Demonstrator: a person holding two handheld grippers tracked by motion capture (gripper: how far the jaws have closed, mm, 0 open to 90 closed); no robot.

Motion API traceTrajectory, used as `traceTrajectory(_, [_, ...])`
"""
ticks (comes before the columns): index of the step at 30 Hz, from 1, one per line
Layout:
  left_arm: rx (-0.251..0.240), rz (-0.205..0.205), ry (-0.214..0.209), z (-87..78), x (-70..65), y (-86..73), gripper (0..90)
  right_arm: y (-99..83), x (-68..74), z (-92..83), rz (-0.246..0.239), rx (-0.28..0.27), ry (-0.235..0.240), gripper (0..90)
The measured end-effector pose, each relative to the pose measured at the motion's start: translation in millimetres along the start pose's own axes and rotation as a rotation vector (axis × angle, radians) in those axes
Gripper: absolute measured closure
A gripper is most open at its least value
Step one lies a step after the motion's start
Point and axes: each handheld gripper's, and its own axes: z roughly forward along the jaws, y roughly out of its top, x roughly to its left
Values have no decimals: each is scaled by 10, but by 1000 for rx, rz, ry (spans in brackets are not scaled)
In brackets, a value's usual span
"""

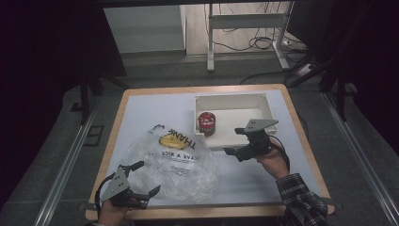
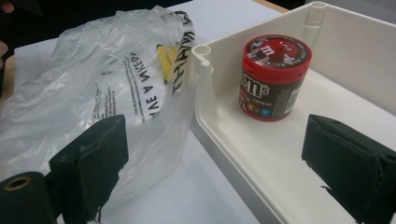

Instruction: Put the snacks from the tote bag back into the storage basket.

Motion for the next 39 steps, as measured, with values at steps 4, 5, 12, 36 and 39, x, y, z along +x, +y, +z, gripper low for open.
traceTrajectory(4, [-1,-2,1,-1,1,0,28,-25,7,-19,1,2,-5,75])
traceTrajectory(5, [-2,-2,1,0,2,0,28,-31,11,-23,0,2,-6,75])
traceTrajectory(12, [-4,-3,3,-1,3,0,28,-71,33,-54,-8,5,-13,75])
traceTrajectory(36, [-8,-9,5,-3,10,-1,28,-253,76,-345,5,-51,-41,75])
traceTrajectory(39, [-8,-9,5,-3,10,-1,28,-275,79,-370,4,-52,-45,75])
